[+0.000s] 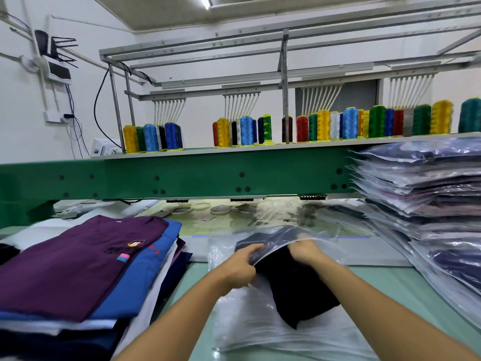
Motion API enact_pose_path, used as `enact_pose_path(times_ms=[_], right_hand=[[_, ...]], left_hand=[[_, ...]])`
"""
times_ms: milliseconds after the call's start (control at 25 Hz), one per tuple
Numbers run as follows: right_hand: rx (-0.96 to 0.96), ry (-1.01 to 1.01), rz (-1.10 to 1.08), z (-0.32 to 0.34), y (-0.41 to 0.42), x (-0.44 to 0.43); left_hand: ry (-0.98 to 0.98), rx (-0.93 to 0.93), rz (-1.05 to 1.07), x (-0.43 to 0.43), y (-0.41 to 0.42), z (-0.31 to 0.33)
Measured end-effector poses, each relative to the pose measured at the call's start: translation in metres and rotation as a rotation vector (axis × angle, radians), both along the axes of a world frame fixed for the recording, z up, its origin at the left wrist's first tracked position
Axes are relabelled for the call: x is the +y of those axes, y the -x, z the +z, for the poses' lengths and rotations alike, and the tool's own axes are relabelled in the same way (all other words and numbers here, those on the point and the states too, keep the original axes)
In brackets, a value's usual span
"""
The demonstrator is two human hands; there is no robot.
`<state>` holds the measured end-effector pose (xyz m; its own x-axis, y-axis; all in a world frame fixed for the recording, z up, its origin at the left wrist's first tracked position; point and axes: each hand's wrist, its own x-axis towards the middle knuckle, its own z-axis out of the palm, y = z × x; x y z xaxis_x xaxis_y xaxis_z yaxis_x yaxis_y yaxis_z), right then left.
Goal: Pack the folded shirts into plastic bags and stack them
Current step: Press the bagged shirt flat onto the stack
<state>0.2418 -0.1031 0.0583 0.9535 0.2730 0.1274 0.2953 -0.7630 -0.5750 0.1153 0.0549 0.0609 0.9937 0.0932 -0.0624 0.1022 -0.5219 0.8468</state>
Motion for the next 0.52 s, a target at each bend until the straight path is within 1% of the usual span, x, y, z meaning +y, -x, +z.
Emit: enact_pose_path(times_ms=[80,160,240,320,440,520], right_hand=[[0.006,0.046,0.036,0.000,0.006,0.009],[-0.006,0.155,0.064,-0.002,0.007,0.018],[-0.028,0.261,0.098,0.000,0.011,0.027],[-0.092,0.318,0.106,-0.001,0.010,0.034],[-0.204,0.339,0.087,-0.009,0.012,0.046],[-0.245,0.442,0.191,-0.018,0.016,0.058]], left_hand=[[-0.035,0.025,-0.079,-0.006,0.003,0.008],[-0.064,0.035,-0.109,-0.007,0.007,0.011],[-0.035,0.052,-0.139,-0.005,0.013,0.012],[0.005,0.074,-0.159,-0.001,0.019,0.013],[-0.010,0.047,-0.090,0.008,0.023,0.010],[-0.042,0.028,-0.032,0.013,0.022,0.008]])
